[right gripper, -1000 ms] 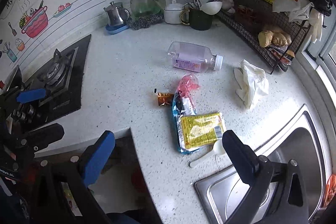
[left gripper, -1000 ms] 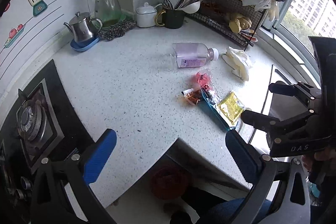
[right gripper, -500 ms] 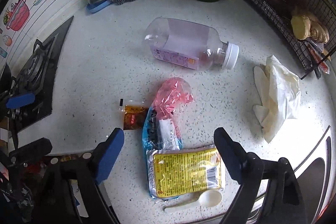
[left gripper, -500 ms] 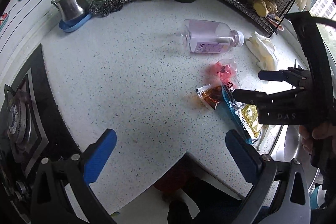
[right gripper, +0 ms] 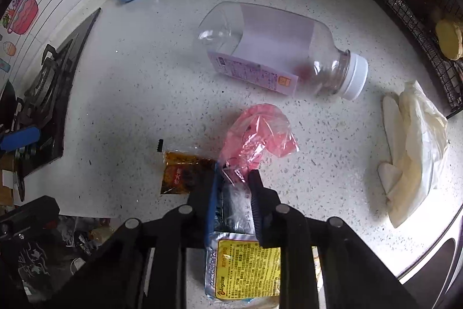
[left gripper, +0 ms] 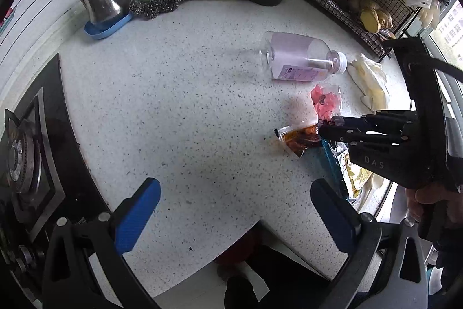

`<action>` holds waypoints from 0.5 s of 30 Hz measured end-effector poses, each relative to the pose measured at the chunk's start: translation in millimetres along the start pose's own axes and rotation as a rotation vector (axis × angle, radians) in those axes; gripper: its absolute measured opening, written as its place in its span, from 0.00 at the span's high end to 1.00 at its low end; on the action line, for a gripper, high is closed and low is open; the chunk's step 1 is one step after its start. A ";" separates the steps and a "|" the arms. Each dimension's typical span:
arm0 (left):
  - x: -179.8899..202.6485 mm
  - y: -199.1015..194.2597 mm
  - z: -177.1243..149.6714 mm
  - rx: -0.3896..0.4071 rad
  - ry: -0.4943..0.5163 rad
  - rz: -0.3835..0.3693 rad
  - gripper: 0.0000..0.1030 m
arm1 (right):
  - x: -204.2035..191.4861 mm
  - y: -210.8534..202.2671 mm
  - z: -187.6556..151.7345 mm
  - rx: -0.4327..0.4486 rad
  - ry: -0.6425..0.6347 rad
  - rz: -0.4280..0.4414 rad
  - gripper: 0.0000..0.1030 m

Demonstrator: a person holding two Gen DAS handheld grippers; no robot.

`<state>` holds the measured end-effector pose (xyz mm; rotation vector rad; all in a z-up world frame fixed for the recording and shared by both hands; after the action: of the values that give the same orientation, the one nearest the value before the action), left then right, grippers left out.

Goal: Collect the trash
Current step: 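Close the right tool on the pink-wrapped toothbrush packet, then grasp the yellow food packet with the left tool while the right tool holds the toothbrush packet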

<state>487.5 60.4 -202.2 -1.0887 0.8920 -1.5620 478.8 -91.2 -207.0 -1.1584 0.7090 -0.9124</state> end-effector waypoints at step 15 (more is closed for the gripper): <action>29.5 -53.7 -0.1 0.106 0.137 -0.050 0.00 | 4.7 -111.3 0.9 0.207 0.042 0.016 0.87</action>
<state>467.8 44.4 -146.5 -0.9447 0.8677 -1.7222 456.2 -109.9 -99.5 -0.9517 0.6405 -0.9743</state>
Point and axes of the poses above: each gripper's, at about its wrist camera, not at the fingertips, and y roughly the way its jaws point, x to its right, z to its top, the point moved 4 cm from there along y, roughly the way its jaws point, and after that the axes turned 8 degrees about -z, right-handed, at the moved point
